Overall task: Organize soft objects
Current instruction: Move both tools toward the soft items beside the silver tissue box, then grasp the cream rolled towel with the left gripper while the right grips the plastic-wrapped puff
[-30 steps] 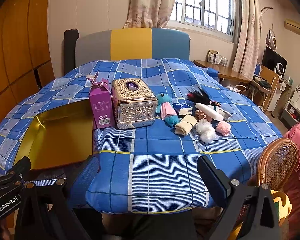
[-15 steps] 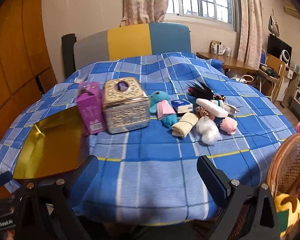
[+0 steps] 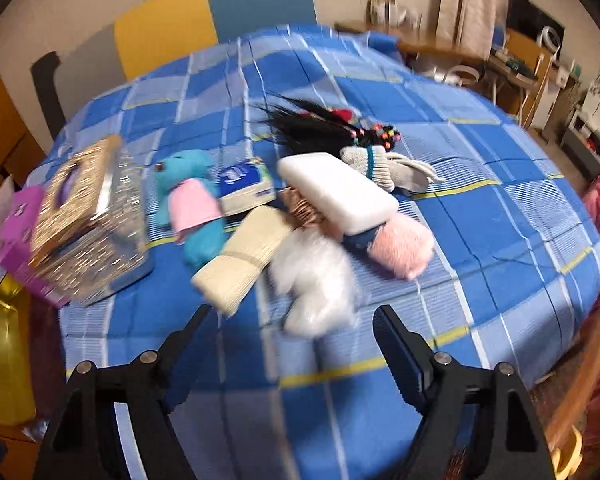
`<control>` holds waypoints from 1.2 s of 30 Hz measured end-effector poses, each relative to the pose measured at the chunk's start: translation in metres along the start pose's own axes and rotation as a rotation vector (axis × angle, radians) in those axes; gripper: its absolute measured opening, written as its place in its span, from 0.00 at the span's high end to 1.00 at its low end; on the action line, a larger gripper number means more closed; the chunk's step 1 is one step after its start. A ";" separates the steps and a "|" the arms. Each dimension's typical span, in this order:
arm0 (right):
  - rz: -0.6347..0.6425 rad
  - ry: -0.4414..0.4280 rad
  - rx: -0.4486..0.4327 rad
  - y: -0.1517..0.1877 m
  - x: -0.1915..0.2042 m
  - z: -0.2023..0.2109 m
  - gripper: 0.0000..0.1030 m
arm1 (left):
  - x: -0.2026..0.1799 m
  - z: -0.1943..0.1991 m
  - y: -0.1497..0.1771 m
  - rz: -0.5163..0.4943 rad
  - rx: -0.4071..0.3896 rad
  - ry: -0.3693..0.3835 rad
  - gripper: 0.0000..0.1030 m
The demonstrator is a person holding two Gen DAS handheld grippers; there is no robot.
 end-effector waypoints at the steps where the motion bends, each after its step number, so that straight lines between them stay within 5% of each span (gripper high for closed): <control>1: 0.001 0.005 0.030 -0.003 -0.002 -0.008 0.21 | -0.003 0.000 -0.001 -0.014 -0.001 0.004 0.00; 4: 0.019 0.013 0.097 -0.012 -0.011 -0.031 0.30 | -0.007 -0.002 -0.006 -0.016 0.007 0.021 0.00; 9: 0.040 -0.014 0.209 -0.012 -0.022 -0.063 0.30 | -0.019 -0.006 -0.017 0.016 0.017 0.090 0.00; 13: 0.070 -0.071 0.215 -0.006 -0.023 -0.070 0.53 | -0.033 -0.013 -0.026 -0.004 0.032 0.112 0.00; 18: 0.036 -0.205 0.201 -0.004 -0.015 -0.064 0.56 | -0.059 -0.030 -0.039 -0.036 0.100 0.179 0.00; 22: 0.041 -0.219 0.154 -0.007 -0.011 -0.056 0.56 | -0.083 -0.045 -0.054 -0.056 0.139 0.225 0.00; 25: 0.040 -0.299 0.097 -0.011 -0.002 -0.041 0.56 | -0.100 -0.056 -0.077 -0.092 0.093 0.197 0.00; 31: 0.007 -0.174 -0.072 -0.030 -0.021 -0.012 0.56 | -0.137 -0.092 -0.117 -0.172 0.056 0.146 0.00; 36: -0.083 -0.167 -0.200 -0.055 -0.042 0.002 0.56 | -0.164 -0.119 -0.138 -0.221 0.075 0.153 0.01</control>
Point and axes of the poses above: each gripper's, at about its wrist camera, not at the fingertips, and z roughly against the way its jaws point, x to its left, y to its underside, the point moved 9 cm from there along -z, roughly the way its jaws point, and after that the axes turned 3 degrees about -y, right-handed, at the moved point
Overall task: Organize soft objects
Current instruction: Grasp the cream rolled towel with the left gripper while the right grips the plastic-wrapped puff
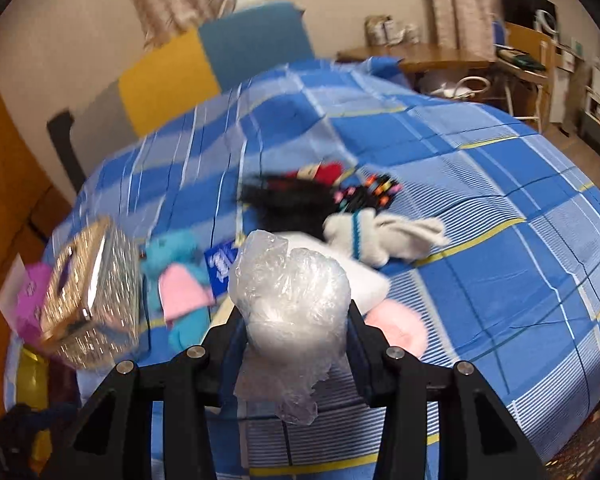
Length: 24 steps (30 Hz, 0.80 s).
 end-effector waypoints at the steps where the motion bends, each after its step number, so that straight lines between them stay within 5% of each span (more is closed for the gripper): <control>1: -0.008 0.001 -0.012 -0.003 -0.001 0.003 0.56 | -0.004 -0.006 -0.005 -0.011 0.013 0.001 0.04; 9: -0.067 0.013 -0.060 -0.010 -0.013 0.010 0.56 | -0.029 -0.042 -0.056 -0.101 -0.028 -0.020 0.04; 14: -0.097 0.003 -0.069 -0.013 -0.019 0.012 0.56 | -0.041 -0.068 -0.073 -0.114 -0.019 0.033 0.05; 24: -0.099 0.002 -0.060 -0.013 -0.020 0.009 0.56 | -0.044 -0.084 -0.065 -0.197 -0.056 -0.012 0.45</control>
Point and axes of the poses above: each gripper's, at about its wrist camera, not at the fingertips, and z roughly against the way its jaws point, x to its left, y to its underside, the point moved 9 cm from there along -z, roughly the way its jaws point, and after that the axes turned 3 degrees about -y, right-handed, at the moved point
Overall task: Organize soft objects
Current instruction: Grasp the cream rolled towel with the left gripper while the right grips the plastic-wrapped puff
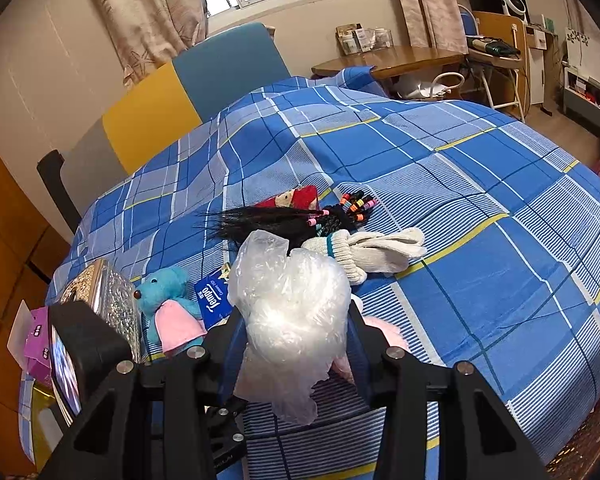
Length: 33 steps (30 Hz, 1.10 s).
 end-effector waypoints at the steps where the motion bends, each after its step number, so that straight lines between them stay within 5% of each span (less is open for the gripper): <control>1: -0.001 -0.001 0.000 0.000 0.000 0.000 0.56 | 0.002 0.002 0.003 0.010 -0.001 0.001 0.46; 10: 0.017 -0.014 -0.004 0.001 0.005 0.002 0.56 | 0.009 0.034 0.041 0.139 -0.047 0.122 0.51; 16: 0.033 -0.011 -0.004 0.002 0.008 0.002 0.56 | 0.009 0.039 0.064 0.125 -0.068 0.080 0.50; 17: 0.035 -0.012 -0.002 0.002 0.009 0.001 0.56 | 0.010 0.042 0.060 0.121 -0.081 0.057 0.46; 19: 0.036 -0.014 0.001 0.002 0.009 0.001 0.56 | 0.013 0.045 0.050 0.127 -0.097 0.024 0.17; 23: 0.044 -0.002 0.003 0.003 0.009 0.000 0.56 | 0.007 0.045 0.024 0.110 -0.121 0.035 0.12; 24: 0.046 0.001 0.005 0.003 0.009 0.000 0.56 | 0.006 0.040 0.019 0.094 -0.109 0.029 0.13; 26: 0.048 0.003 0.007 0.003 0.009 -0.001 0.56 | 0.003 0.030 0.016 0.061 -0.075 0.026 0.31; 27: 0.049 0.004 0.005 0.003 0.009 0.000 0.56 | 0.000 0.024 0.017 0.047 -0.050 0.033 0.54; 33: 0.046 0.008 0.008 0.003 0.008 -0.002 0.56 | 0.004 0.013 0.033 0.082 0.005 0.088 0.56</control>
Point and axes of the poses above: each gripper's, at about its wrist camera, not at the fingertips, and z roughly against the way its jaws point, x to its left, y to its underside, the point moved 9 cm from there along -z, roughly the way its jaws point, and after that the axes turned 3 degrees about -y, right-handed, at the moved point
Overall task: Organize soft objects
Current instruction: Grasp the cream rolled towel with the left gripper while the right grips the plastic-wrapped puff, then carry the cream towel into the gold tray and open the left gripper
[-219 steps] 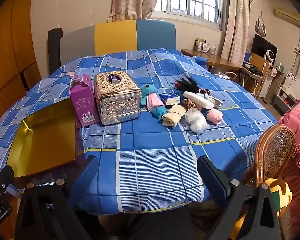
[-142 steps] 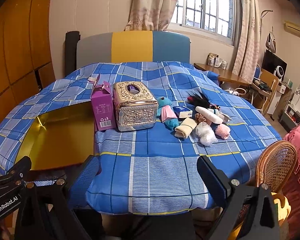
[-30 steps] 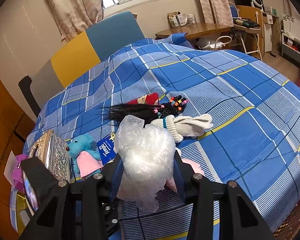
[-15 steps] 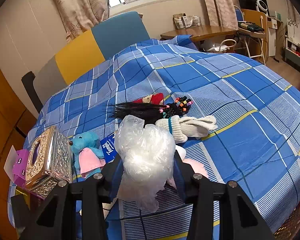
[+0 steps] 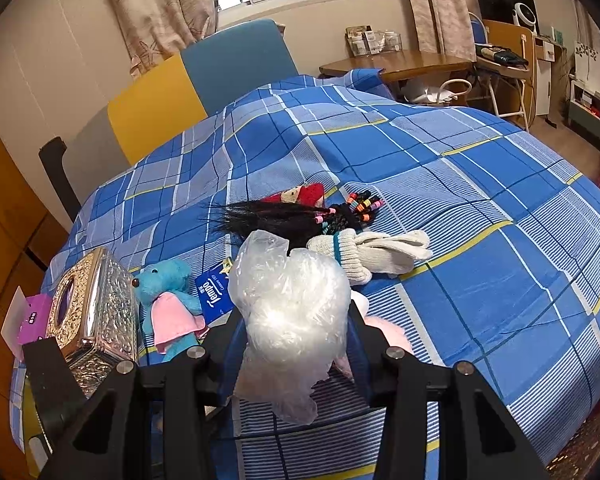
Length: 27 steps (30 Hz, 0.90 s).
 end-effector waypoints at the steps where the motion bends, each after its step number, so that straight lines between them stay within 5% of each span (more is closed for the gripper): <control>1: 0.001 0.000 -0.002 0.000 0.000 0.000 0.56 | 0.002 0.002 0.004 0.018 -0.004 0.019 0.57; 15: 0.037 -0.003 -0.007 0.001 0.006 0.001 0.56 | 0.004 0.043 0.051 0.063 -0.017 0.096 0.58; 27: 0.148 -0.003 0.010 0.010 0.027 -0.002 0.56 | 0.050 0.105 0.085 0.214 -0.128 0.123 0.58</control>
Point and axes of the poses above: each gripper's, at about its wrist camera, not at the fingertips, and z roughly against the way its jaws point, x to its left, y to its underside, the point moved 9 cm from there along -z, roughly the way its jaws point, and after that the axes turned 3 degrees about -y, right-handed, at the moved point
